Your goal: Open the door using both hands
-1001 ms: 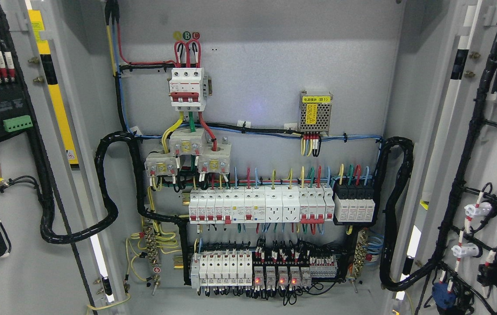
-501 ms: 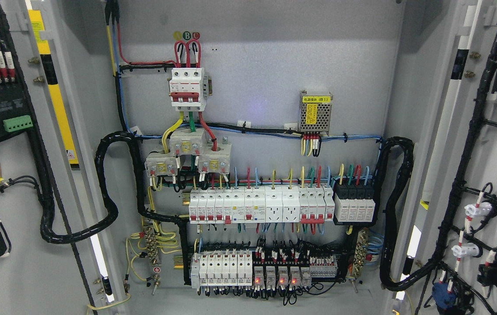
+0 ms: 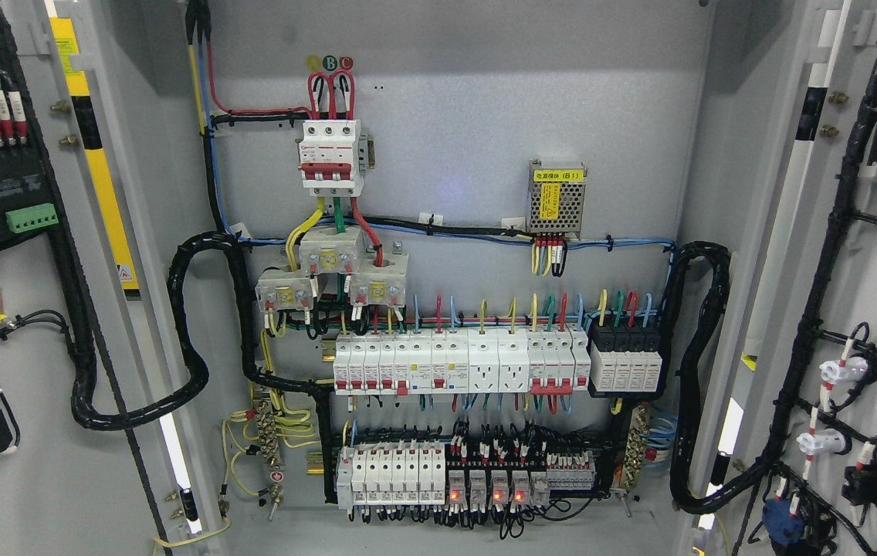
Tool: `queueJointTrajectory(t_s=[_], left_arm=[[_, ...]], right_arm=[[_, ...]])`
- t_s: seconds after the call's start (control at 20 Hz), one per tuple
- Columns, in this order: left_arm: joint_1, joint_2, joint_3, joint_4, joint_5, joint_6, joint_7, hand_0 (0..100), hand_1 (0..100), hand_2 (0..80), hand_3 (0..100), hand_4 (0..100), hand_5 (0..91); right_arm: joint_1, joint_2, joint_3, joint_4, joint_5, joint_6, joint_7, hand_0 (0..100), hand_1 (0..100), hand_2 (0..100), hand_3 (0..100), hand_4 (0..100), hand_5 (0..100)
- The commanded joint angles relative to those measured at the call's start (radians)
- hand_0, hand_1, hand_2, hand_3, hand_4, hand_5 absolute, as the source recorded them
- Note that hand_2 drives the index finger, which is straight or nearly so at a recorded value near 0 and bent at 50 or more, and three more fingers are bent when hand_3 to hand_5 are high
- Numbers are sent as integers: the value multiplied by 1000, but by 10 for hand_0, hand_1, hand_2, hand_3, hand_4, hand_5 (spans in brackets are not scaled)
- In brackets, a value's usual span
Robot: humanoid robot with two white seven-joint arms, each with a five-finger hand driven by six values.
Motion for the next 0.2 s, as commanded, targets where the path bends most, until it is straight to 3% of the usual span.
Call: queueJointTrajectory(t_s=[0.0, 0.15], left_arm=[[-15, 4, -1, 50, 3, -1, 0, 120, 556, 0, 0, 0, 0], [-15, 5, -1, 50, 6, -1, 0, 120, 556, 0, 0, 0, 0]], right_arm=[[-11, 28, -2, 62, 6, 1, -1, 0, 500, 40, 0, 0, 0], [-11, 28, -5, 63, 6, 1, 0, 0, 500, 40, 0, 0, 0]])
